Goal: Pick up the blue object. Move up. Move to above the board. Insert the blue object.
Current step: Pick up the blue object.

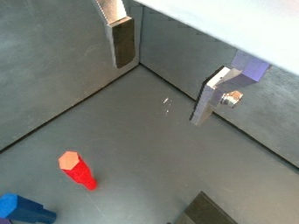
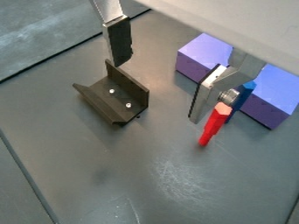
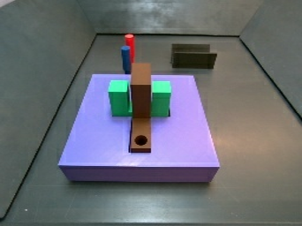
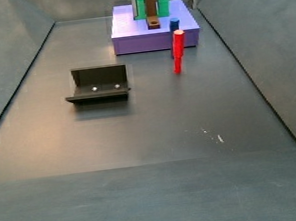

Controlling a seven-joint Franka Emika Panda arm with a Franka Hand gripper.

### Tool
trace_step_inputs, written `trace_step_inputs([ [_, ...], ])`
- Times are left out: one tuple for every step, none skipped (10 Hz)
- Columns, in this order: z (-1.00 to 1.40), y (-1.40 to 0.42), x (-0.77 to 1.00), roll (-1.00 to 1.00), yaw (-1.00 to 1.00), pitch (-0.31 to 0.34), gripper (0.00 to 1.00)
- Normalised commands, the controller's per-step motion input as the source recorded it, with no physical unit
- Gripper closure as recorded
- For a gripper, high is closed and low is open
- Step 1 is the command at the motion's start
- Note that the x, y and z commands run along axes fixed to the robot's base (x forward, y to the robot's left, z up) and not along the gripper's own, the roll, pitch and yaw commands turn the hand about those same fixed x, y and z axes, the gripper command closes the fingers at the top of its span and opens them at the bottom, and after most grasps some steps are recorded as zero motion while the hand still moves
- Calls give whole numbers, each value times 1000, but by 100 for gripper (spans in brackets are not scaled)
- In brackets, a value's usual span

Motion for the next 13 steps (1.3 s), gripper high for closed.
trace_step_inputs([
  [0,0,20,0,0,0,0],
  [0,-414,0,34,40,0,0],
  [0,-580,0,40,86,-49,0],
  [0,-654,0,90,100,-29,0],
  [0,-703,0,116,94,-11,0],
  [0,-689,0,121,126,0,0],
  [-37,-651,0,97,180,-13,0],
  [-103,-529,0,40,191,-26,0],
  [-251,-483,-14,37,186,-49,0],
  [-346,-374,-49,0,163,-63,0],
  [-403,-349,-77,0,160,-74,0],
  [-360,-326,-86,0,149,-71,0],
  [-234,-331,-86,0,117,-39,0],
])
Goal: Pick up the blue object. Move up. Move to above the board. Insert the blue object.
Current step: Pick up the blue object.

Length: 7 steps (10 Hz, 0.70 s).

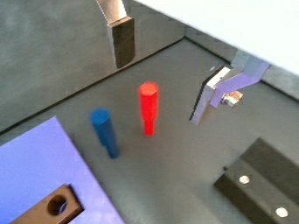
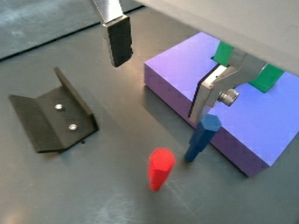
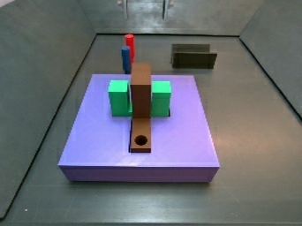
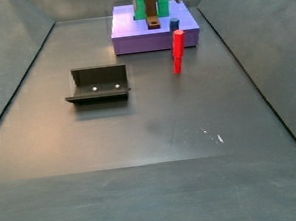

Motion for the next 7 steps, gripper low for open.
trace_step_inputs([
  [-169,-329,-206,0,83,-117,0],
  [-274,-311,-209,64,0,-99,0],
  [-400,-217,-66,41,0,-131,0],
  [-471,-206,-117,67,-26,-84,0],
  [-349,-111,-286,63,-3,-41,0],
  [-283,-171,-277,106,0,-46,0],
  [-223,-209,-129,129,-49,-33,0],
])
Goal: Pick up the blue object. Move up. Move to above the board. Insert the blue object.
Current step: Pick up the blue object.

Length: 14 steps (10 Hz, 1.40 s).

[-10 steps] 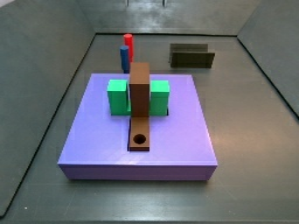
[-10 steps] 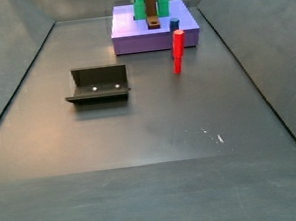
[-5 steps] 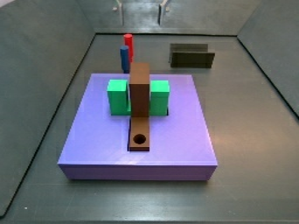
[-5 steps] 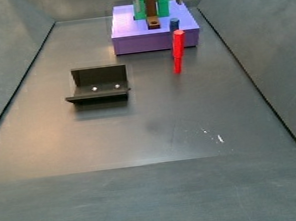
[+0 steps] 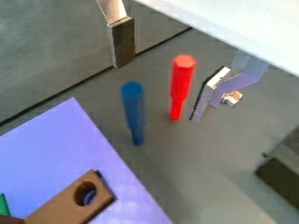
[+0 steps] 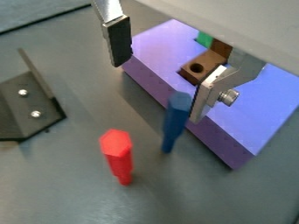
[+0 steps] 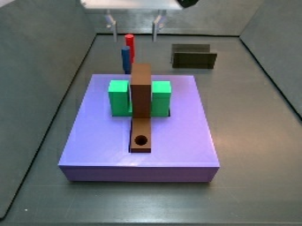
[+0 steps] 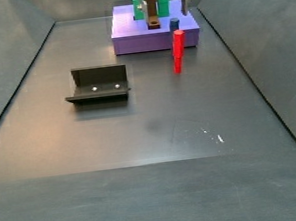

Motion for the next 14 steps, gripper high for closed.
trace_step_inputs([
  [-186,-206,-34,160,-66,0,0],
  [-149,-206,0,183,-77,0,0],
  [-246,-46,0,100,0,0,0],
  [-309,0,0,49,0,-10,0],
  [-263,0,0,61,0,0,0],
  [-177,14,0,73,0,0,0],
  [-94,29,0,76,-34,0,0],
  [-131,0,0,56,-43,6,0],
  [-89,0,0,63,-14,20,0],
  [-183,0,0,56,-14,9,0],
  [-214,0,0,54,-11,0,0],
  [-217,0,0,56,-14,0,0],
  [-91,0,0,36,0,0,0],
  [0,0,0,0,0,0,0],
])
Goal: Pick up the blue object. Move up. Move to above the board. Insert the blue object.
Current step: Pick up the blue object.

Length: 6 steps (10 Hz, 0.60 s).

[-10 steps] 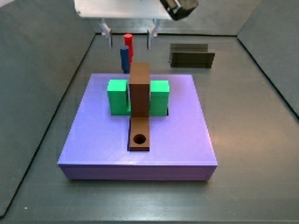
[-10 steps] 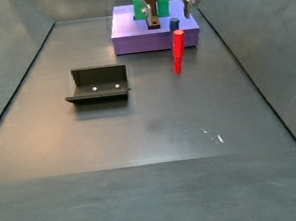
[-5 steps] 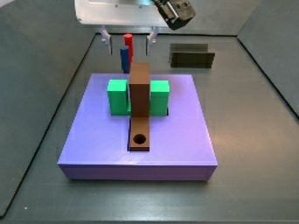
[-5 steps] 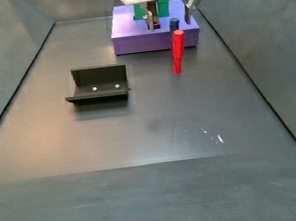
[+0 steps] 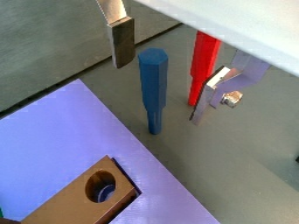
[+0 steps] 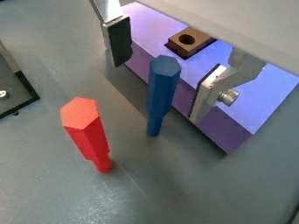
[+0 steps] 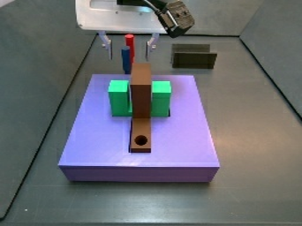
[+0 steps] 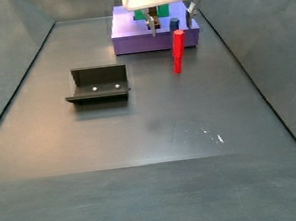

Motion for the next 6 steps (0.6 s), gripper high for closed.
trace_step_inputs([
  [0,0,0,0,0,0,100],
  [0,0,0,0,0,0,100],
  [0,0,0,0,0,0,100],
  [0,0,0,0,0,0,100],
  [0,0,0,0,0,0,100],
  [0,0,0,0,0,0,100],
])
